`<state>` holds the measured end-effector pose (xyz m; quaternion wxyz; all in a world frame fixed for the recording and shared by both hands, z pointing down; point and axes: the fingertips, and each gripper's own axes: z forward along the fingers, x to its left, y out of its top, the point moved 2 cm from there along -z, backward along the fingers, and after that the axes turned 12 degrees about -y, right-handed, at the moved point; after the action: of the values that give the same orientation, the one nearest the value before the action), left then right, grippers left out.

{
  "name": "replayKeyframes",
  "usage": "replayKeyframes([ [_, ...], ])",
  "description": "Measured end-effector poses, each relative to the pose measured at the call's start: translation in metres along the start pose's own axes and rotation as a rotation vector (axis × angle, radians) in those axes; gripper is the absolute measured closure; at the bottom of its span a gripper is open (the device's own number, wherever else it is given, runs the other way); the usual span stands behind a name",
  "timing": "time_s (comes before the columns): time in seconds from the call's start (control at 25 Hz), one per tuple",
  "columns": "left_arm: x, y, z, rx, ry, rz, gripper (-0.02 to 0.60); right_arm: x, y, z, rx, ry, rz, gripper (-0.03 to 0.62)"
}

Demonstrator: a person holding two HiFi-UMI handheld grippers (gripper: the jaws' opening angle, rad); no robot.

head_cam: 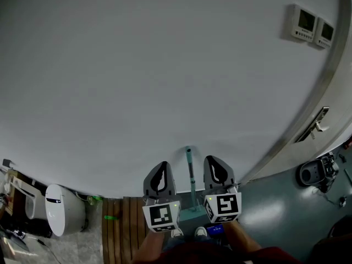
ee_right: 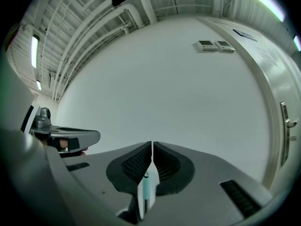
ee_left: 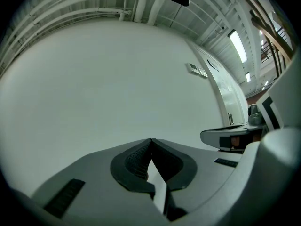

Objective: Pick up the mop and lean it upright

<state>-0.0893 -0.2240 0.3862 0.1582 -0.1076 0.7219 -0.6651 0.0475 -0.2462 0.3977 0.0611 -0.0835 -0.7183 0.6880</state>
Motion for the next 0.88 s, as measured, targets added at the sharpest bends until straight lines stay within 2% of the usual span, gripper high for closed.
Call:
replayKeyframes([
  [0.48,0.021,-0.01,0.013,0.007,-0.025,-0.012,0.568,0.015,-0.026,0.028,0.058,-0.002,0.015,0.574],
  [0.52,0.022,-0.011,0.013,0.007,-0.025,-0.011,0.568,0.016,-0.03,0.03,0.069,0.001,0.015,0.565],
  [0.6,0.023,-0.01,0.014,0.001,-0.023,-0.014,0.568,0.017,-0.037,0.035,0.094,0.008,0.015,0.491],
  [0.8,0.027,-0.006,0.008,-0.009,-0.012,-0.028,0.568,0.027,-0.057,0.046,0.135,0.027,-0.008,0.457],
  [0.88,0.03,-0.011,0.005,0.01,-0.004,-0.017,0.568,0.033,-0.066,0.051,0.152,0.038,-0.01,0.443],
])
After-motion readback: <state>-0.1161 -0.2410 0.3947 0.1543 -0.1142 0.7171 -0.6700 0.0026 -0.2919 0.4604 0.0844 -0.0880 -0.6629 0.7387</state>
